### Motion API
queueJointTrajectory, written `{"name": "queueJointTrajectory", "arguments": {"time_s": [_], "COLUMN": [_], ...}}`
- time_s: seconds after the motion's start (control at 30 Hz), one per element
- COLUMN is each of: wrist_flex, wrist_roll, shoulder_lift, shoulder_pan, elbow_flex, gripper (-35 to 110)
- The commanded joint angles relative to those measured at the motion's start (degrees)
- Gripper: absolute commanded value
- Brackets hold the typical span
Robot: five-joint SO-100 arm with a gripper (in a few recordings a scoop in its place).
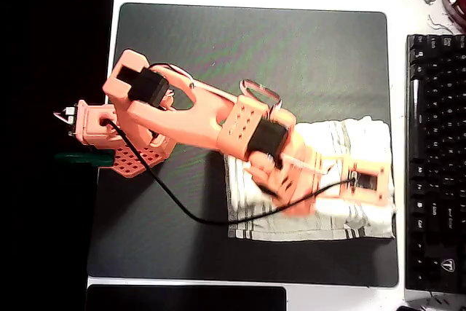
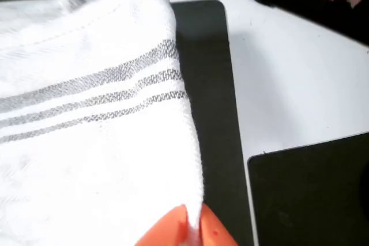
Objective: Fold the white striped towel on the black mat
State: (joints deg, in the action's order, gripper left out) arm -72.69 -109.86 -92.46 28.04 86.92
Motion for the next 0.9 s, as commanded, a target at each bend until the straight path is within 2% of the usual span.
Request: {"name": "queueJointTrajectory", "arguments": {"time_s": [0.0,0.13,0.33,0.87], "wrist_flex": [3.9,5.0,13.4,13.2], "wrist_roll": [-2.2,-2.2,-2.0,-1.1], "shoulder_lift": [-0.3,0.4,-0.9,-12.2], "shoulder_pan": [2.6,3.9,4.9,1.3], "elbow_flex": [3.3,7.3,14.0,21.6], "gripper": [0,0,4,9]}}
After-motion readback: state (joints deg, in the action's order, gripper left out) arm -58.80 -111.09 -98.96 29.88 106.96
